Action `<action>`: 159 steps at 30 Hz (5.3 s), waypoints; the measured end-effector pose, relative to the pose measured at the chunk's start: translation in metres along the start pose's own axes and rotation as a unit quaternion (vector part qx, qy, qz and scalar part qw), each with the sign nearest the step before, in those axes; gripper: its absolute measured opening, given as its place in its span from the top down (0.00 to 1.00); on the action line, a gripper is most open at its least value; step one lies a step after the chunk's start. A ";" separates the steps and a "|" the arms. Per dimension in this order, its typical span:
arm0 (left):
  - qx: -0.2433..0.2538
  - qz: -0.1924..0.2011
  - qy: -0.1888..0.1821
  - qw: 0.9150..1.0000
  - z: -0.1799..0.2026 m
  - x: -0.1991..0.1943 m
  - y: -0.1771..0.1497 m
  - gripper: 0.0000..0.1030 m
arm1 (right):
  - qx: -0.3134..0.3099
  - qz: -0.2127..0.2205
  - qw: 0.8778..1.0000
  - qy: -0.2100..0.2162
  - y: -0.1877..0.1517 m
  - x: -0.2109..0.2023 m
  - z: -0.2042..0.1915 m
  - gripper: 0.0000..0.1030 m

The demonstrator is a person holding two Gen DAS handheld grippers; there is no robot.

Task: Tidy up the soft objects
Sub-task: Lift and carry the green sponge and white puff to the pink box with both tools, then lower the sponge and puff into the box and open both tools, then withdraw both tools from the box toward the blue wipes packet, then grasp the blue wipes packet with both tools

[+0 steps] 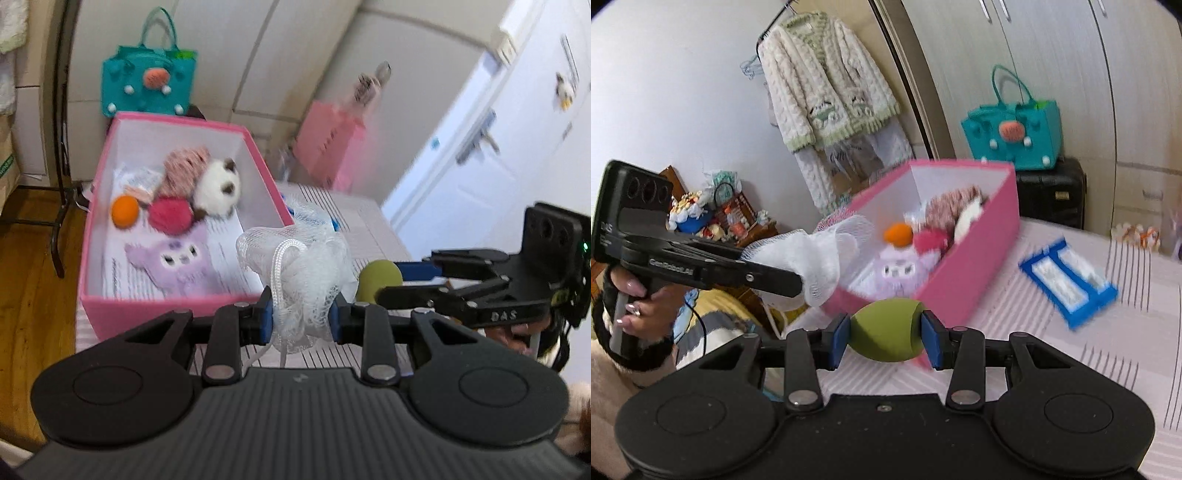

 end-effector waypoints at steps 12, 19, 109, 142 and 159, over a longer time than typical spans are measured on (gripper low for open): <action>0.033 0.076 0.077 0.994 -0.053 0.054 0.029 0.73 | -0.103 0.041 0.991 -0.068 0.035 0.083 0.001 0.54; 0.036 0.054 0.143 0.988 -0.089 0.091 0.028 0.72 | -0.113 0.001 0.989 -0.091 0.035 0.133 0.016 0.54; 0.115 0.064 0.084 0.988 0.118 0.193 -0.036 0.31 | -0.132 0.016 0.982 -0.137 -0.063 0.004 0.127 0.20; -0.043 0.038 0.181 0.982 0.058 0.277 -0.038 0.40 | -0.132 -0.037 0.988 -0.069 -0.030 0.094 0.194 0.20; -0.069 -0.004 0.125 0.990 0.060 0.286 -0.039 0.55 | 0.018 0.007 0.990 -0.138 -0.045 0.059 0.193 0.37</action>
Point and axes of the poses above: each gripper's, at about its wrist camera, not at the fingertips, and x roughly the way its jaws point, z to its right, y to its top, the point moved 3 cm from there along x, roughly the way its jaws point, and after that the axes turned 12 degrees about z, right-handed, at the moved point
